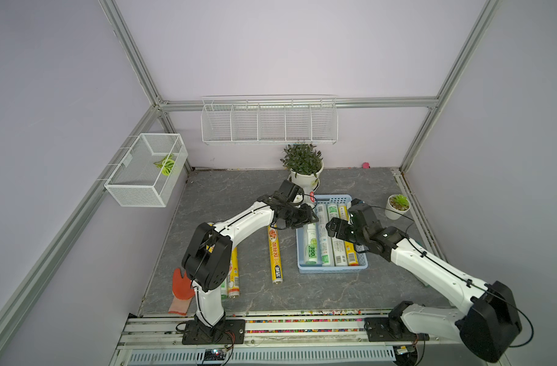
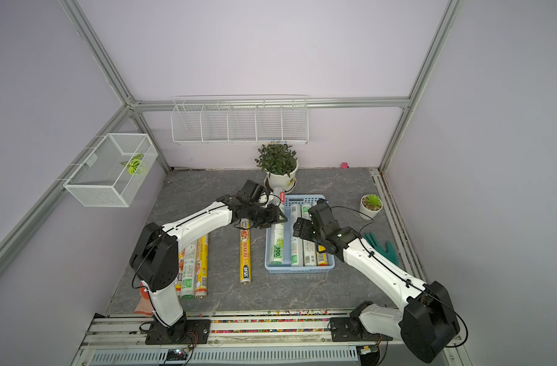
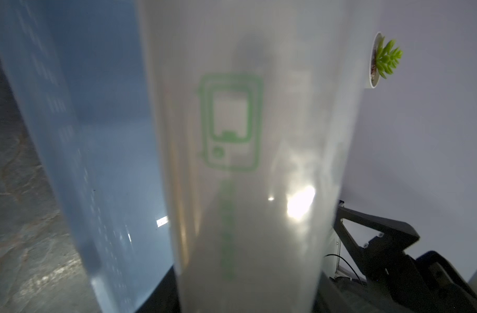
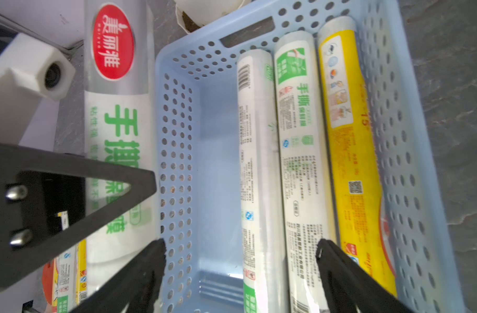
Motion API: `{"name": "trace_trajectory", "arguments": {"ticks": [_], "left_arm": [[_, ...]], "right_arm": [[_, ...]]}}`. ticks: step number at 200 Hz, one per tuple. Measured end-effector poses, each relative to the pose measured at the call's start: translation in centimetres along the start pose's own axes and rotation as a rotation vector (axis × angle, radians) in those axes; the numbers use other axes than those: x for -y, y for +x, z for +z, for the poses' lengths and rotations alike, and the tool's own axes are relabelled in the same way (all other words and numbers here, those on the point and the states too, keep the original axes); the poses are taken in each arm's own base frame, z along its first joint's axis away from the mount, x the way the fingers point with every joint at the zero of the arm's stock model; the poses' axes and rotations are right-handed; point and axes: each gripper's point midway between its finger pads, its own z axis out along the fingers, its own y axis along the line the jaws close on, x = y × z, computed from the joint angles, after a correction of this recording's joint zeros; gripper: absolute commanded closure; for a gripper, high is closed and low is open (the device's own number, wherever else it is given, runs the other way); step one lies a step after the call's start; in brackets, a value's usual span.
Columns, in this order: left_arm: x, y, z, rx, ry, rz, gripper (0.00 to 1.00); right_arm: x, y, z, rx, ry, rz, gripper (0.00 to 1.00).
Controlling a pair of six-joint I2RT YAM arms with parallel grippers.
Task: Put the plastic wrap into the basket
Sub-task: Place the plastic wrap in the basket.
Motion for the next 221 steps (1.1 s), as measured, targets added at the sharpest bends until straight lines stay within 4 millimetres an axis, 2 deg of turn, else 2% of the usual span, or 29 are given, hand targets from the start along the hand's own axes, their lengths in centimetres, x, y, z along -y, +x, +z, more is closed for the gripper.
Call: {"name": "trace_trajectory", "arguments": {"ticks": [36, 61, 95, 118, 153, 191, 221], "left_arm": [[-0.5, -1.4, 1.1, 0.005, -0.073, -0.008, 0.7], [-1.4, -1.3, 1.4, -0.005, -0.115, -0.02, 0.7], [-2.5, -0.7, 2.8, -0.045, -0.159, -0.032, 0.66], [-2.2, -0.7, 3.9, -0.056, -0.217, -0.004, 0.63], [-1.5, 0.0, 4.7, -0.066, -0.244, 0.028, 0.62], [-2.0, 0.1, 4.9, -0.068, -0.264, 0.015, 0.61], [-2.9, 0.4, 6.2, -0.086, -0.275, -0.019, 0.58]], "right_arm": [[1.2, 1.0, -0.1, -0.016, 0.017, 0.007, 0.08], [1.2, 1.4, 0.1, -0.034, 0.013, 0.007, 0.08], [1.4, 2.3, 1.0, -0.082, 0.02, 0.008, 0.08], [1.5, 2.8, 1.6, -0.11, 0.024, 0.009, 0.08], [1.9, 2.5, 1.4, -0.091, 0.045, 0.009, 0.08], [2.1, 1.5, 0.3, -0.034, 0.059, 0.008, 0.08], [2.3, 1.7, 0.3, -0.039, 0.068, 0.01, 0.08]]}}
